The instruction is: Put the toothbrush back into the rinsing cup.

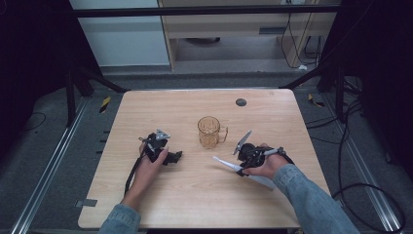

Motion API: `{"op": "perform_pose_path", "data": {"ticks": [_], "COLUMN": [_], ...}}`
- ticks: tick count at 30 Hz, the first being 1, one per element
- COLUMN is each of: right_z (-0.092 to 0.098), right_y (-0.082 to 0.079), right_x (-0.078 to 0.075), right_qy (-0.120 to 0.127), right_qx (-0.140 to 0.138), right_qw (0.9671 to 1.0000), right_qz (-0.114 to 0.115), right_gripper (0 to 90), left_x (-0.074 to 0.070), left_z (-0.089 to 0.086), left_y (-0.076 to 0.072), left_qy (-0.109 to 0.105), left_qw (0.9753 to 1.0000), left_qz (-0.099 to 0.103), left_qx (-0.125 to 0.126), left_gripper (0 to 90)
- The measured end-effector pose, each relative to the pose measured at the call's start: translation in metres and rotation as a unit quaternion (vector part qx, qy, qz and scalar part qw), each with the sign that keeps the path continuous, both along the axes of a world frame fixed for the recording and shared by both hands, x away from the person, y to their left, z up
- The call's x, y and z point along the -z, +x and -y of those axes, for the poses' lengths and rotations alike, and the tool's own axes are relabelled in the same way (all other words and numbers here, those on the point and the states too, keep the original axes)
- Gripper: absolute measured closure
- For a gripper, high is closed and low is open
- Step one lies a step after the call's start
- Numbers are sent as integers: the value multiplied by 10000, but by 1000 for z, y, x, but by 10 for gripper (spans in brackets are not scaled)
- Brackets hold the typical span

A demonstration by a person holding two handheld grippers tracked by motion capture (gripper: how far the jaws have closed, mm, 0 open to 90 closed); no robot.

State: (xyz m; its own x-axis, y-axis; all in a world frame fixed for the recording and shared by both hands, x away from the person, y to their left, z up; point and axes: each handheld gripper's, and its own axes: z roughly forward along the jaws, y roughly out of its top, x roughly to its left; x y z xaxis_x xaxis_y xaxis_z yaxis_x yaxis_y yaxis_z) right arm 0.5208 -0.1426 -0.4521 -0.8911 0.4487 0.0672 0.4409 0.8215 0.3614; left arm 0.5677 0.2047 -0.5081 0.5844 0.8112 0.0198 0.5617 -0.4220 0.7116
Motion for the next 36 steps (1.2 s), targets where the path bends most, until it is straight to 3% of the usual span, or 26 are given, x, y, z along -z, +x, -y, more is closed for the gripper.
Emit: {"op": "perform_pose_path", "data": {"ticks": [8, 15, 17, 21, 26, 27, 28, 29, 30, 33, 34, 35, 36], "right_z": [12, 26, 33, 38, 44, 46, 46, 47, 47, 47, 47, 47, 47], "right_y": [10, 26, 33, 38, 41, 43, 43, 44, 46, 48, 49, 49, 49], "right_x": [-28, -51, -57, -62, -73, -78, -78, -80, -82, -82, -81, -81, -81], "right_qy": [156, 413, 590, 689, 920, 1044, 1044, 1104, 1211, 1250, 1363, 1363, 1409], "right_qx": [361, 908, 1173, 1355, 1634, 1709, 1709, 1756, 1883, 2021, 2145, 2145, 2177], "right_qw": [9990, 9939, 9897, 9859, 9775, 9733, 9733, 9710, 9660, 9617, 9562, 9562, 9542], "right_qz": [229, 480, 571, 695, 970, 1121, 1121, 1191, 1293, 1369, 1451, 1451, 1494], "right_gripper": [673, 673, 673, 672, 673, 672, 672, 673, 673, 673, 673, 673, 673], "left_x": [0, 0, 0, 0, 0, 0, 0, 0, 0, 0, 0, 0, 0], "left_z": [0, 0, 0, 1, 2, 2, 1, 1, 1, 1, 1, 1, 1], "left_y": [0, 1, 1, 2, 3, 3, 3, 3, 3, 3, 3, 3, 3], "left_qy": [-7, 8, 7, -6, 8, 7, 10, 12, 12, 15, 12, 12, 12], "left_qw": [10000, 10000, 10000, 10000, 10000, 10000, 10000, 10000, 10000, 10000, 10000, 10000, 10000], "left_qz": [-2, -3, -3, -1, -4, -4, -4, -3, -3, -1, -1, -1, 0], "left_qx": [-1, -4, -6, -25, -21, -18, -15, -13, -12, -12, -13, -13, -12], "left_gripper": [0, 0, 0, 0, 0, 0, 0, 0, 0, 0, 0, 0, 0]}}
